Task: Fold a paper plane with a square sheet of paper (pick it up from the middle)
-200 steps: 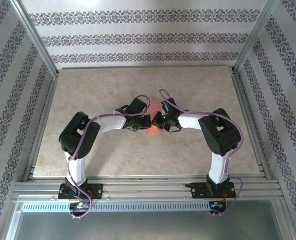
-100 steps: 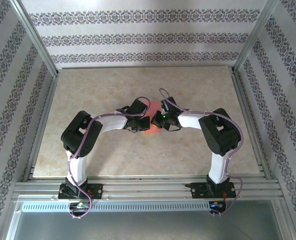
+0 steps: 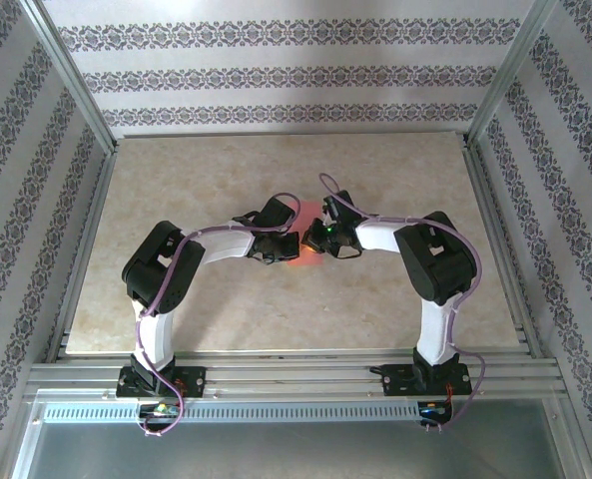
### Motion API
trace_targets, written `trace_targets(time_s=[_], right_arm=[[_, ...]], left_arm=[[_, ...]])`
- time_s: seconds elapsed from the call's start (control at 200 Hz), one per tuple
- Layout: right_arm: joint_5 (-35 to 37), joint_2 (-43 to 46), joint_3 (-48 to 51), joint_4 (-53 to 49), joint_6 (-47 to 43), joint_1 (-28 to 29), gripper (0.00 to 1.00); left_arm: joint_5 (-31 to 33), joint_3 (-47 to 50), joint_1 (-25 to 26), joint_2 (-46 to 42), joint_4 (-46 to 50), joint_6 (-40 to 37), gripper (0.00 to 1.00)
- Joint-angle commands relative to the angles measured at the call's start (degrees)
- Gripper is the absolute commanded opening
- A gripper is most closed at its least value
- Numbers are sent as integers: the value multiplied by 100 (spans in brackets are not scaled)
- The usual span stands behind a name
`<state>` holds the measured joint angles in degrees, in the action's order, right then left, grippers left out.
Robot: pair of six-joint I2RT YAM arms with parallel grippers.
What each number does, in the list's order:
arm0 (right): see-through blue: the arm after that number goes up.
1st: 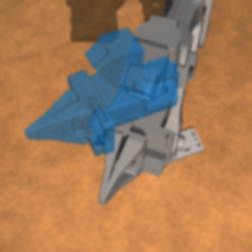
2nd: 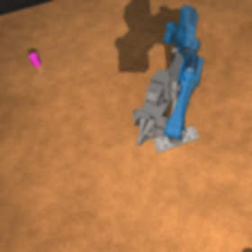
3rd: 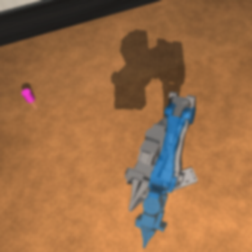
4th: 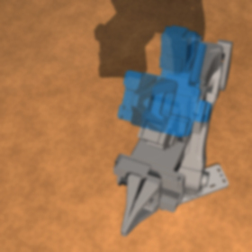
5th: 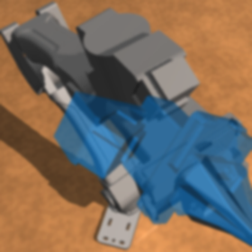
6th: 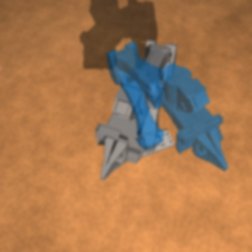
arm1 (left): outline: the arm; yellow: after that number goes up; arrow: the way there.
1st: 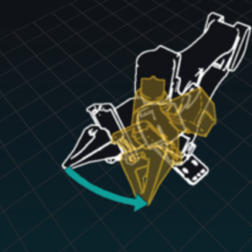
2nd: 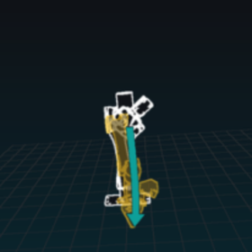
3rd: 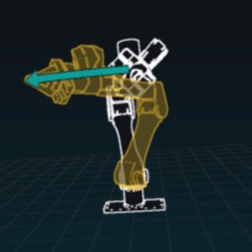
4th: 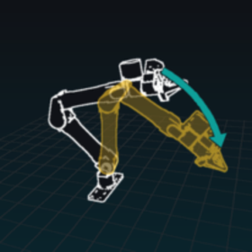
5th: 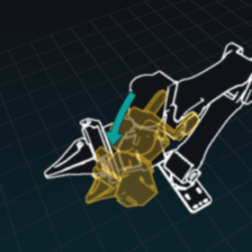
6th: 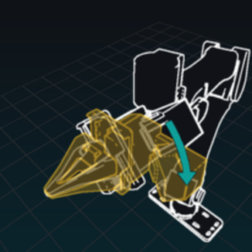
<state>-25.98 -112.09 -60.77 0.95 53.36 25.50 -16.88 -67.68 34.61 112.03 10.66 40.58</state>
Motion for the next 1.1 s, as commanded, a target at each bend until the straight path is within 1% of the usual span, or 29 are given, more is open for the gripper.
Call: trace_targets(time_s=[0.0, 0.26, 0.49, 0.635, 0.769, 0.954, 1.094], right_arm=[[482, -255, -175, -315, -245, -410, 6], [503, -299, -328, -318, -416, -968, 6], [244, 3, -619, -435, -645, -1038, 6], [165, -122, -542, -555, -701, -869, 6], [171, -202, -276, -529, -640, -736, 6], [221, -43, 114, -504, -552, -431, 6], [320, 264, 541, -298, -208, -28, 6]], left_arm=[[-43, 84, -7, 25, 705, -120, 0], [-95, 170, -8, 11, 693, -128, 0], [-153, 63, -8, 8, 700, -199, 0], [-162, -131, -11, -179, 728, -291, 0], [-82, -202, -15, -497, 763, -340, 0], [-57, -83, -6, -808, 689, -246, 8], [-10, 249, -13, -1051, 472, -32, 14]])
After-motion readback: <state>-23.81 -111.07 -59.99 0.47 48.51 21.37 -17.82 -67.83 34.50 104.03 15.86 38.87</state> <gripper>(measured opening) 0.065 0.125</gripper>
